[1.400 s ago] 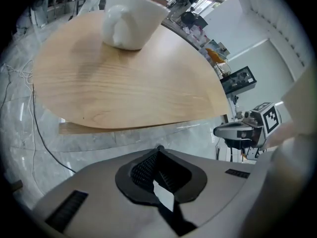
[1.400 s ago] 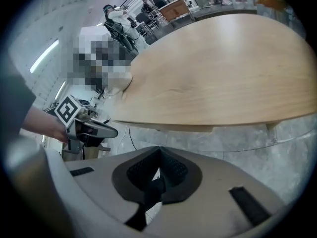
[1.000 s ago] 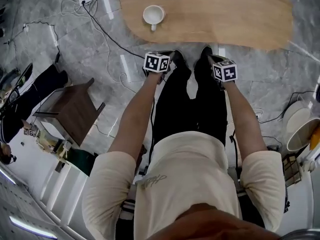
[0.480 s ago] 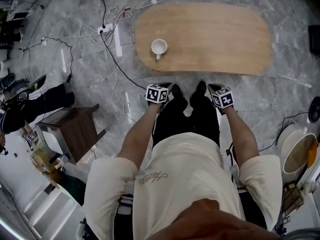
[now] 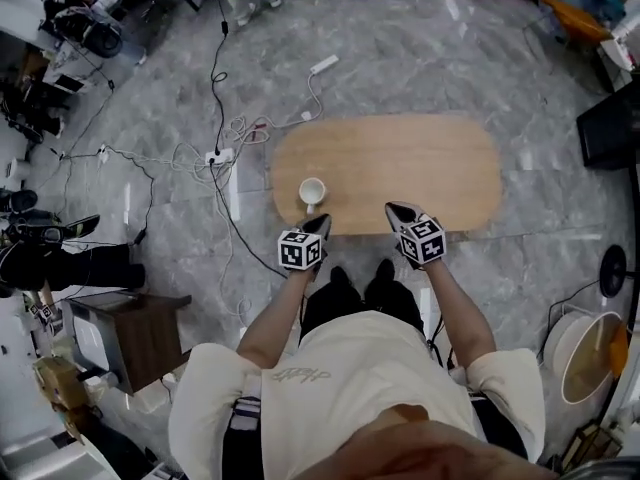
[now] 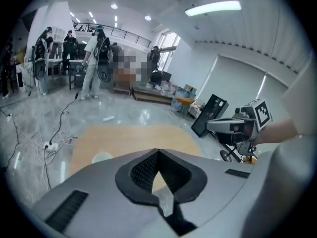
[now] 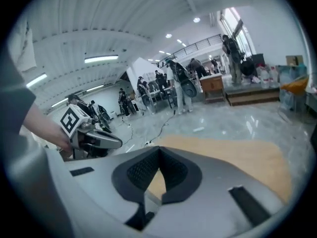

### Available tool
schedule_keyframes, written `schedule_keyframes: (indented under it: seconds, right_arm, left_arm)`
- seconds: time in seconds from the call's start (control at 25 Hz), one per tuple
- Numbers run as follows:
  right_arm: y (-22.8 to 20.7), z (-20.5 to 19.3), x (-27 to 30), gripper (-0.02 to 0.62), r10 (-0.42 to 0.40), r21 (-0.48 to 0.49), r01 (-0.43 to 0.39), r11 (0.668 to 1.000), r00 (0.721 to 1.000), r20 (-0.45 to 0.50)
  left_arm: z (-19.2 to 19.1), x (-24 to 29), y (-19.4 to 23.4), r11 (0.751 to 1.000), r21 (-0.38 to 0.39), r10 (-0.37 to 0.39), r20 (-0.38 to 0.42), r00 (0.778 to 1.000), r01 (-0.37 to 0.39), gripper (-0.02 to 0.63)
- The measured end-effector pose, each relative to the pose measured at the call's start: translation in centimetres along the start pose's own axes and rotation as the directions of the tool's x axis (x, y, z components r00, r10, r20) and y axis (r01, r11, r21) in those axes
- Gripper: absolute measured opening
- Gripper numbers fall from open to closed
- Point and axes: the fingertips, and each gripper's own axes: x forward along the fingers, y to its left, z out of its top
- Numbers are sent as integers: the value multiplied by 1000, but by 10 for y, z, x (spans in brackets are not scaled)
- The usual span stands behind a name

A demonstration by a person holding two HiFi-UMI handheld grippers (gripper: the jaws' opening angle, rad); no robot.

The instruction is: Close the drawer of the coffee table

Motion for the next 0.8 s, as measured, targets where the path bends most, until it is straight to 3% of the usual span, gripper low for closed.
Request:
schedule_keyframes:
  seconds: [0.2, 0.32, 0.6, 0.8]
  right_arm:
    - [20, 95, -35, -5, 92, -118, -80, 990, 991, 95]
    - [40, 130, -62, -5, 134, -156, -112, 981, 981, 138]
    - [69, 224, -117, -5, 116, -258, -30, 966, 938, 327]
    - [102, 254, -149, -5, 115, -308, 20, 951, 902, 415]
  left_arm:
    - [109, -28, -35, 991, 101, -104, 158, 982, 89, 3]
    - [143, -60, -59, 980, 164, -146, 217, 965, 111, 3]
    - [213, -134, -78, 964, 252, -174, 359, 917, 84, 3]
    - [249, -195, -76, 962, 273, -158, 472, 867, 27, 3]
